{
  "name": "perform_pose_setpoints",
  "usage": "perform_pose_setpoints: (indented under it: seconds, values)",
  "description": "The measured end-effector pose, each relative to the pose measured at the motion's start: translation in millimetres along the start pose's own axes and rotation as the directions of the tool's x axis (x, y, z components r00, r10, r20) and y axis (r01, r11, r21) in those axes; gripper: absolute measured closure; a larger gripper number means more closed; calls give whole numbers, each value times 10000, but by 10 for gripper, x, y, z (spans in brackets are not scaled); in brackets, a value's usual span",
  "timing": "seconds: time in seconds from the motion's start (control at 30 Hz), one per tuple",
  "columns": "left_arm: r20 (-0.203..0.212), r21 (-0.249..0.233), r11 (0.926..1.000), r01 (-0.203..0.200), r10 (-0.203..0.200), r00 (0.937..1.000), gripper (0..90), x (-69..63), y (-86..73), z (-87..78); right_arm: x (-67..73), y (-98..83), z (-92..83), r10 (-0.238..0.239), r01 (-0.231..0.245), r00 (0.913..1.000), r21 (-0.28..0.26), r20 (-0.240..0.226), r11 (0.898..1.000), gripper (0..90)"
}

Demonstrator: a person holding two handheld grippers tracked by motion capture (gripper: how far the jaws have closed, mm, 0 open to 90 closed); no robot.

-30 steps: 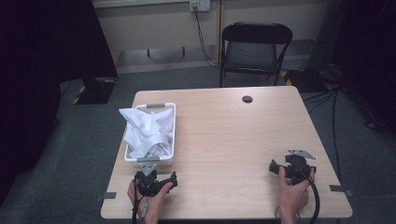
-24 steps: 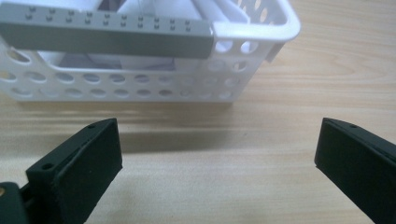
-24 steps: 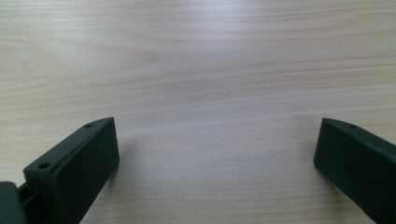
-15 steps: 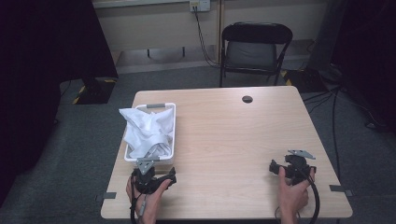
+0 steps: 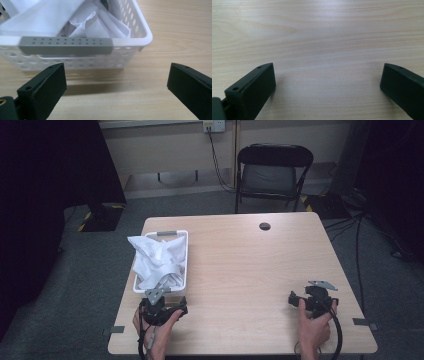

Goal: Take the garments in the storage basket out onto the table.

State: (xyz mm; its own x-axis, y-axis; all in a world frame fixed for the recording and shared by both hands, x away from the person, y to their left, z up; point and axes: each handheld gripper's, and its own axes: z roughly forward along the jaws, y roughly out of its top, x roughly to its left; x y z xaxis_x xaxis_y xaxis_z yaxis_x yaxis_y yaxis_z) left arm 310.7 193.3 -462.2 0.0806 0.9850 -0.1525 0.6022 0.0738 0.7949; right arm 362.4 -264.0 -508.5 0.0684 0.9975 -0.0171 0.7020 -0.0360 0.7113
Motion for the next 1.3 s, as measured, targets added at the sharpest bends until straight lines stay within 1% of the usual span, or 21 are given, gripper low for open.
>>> perform_pose_setpoints:
  seconds: [0.07,0.13,0.2,0.27,0.33,0.4,0.47,0.53,0.63,0.73,1.0,1.07,1.1,1.13,1.17,1.2,1.27,1.3]
  values:
    - [-18,9,9999,-157,157,9999,18,-7,15,-4,0,0,0,3,-3,10000,0,0,10000,0]
    - [-162,0,9997,-261,261,9995,18,-21,25,-12,0,0,0,2,-2,10000,-2,2,10000,0]
    - [-107,-23,9998,-218,218,9997,22,-24,37,-26,0,0,0,4,-4,10000,0,2,10000,0]
    - [-206,-75,9997,-215,213,9996,23,-19,53,-43,0,0,0,2,-2,10000,2,0,10000,0]
    - [-196,-96,9998,-168,166,9997,29,-4,78,-48,0,0,0,1,-1,10000,1,0,10000,0]
    - [-335,-96,9998,-161,158,9993,29,8,107,-49,0,0,0,2,-2,10000,-1,0,10000,0]
    - [-339,-129,9998,-119,114,9994,31,18,132,-51,0,0,0,1,-1,10000,0,1,10000,0]
    - [-361,-65,9998,-188,186,9992,32,24,153,-48,0,0,0,1,-1,10000,1,0,10000,0]
    - [-525,-89,9995,-288,283,9982,33,30,174,-49,0,0,0,2,-2,10000,1,0,10000,0]
    - [-457,-146,9997,-183,176,9988,38,44,198,-46,0,0,0,1,-1,10000,-1,2,10000,0]
    - [-328,-198,9997,-109,102,9994,37,72,296,-10,0,0,0,3,-3,10000,1,0,10000,0]
    - [-295,-73,9998,-183,181,9994,39,71,316,9,0,0,0,3,-3,10000,1,1,10000,0]
    - [-284,-11,9998,-175,175,9994,57,65,322,13,0,0,0,3,-3,10000,2,0,10000,0]
    - [-363,-24,9999,-143,142,9992,61,58,327,17,0,0,0,2,-2,10000,-1,2,10000,0]
    - [-415,-54,9998,-199,197,9989,61,54,333,19,0,0,0,2,-2,10000,1,1,10000,0]
    - [-416,-95,9998,-189,185,9990,61,52,341,21,0,0,0,0,0,10000,-1,2,10000,0]
    - [-439,-256,9991,-345,334,9985,41,47,366,27,1,0,0,4,-4,10000,1,1,10000,0]
    - [-452,-263,9989,-397,385,9982,35,44,384,28,0,0,0,1,-1,10000,-2,2,10000,0]
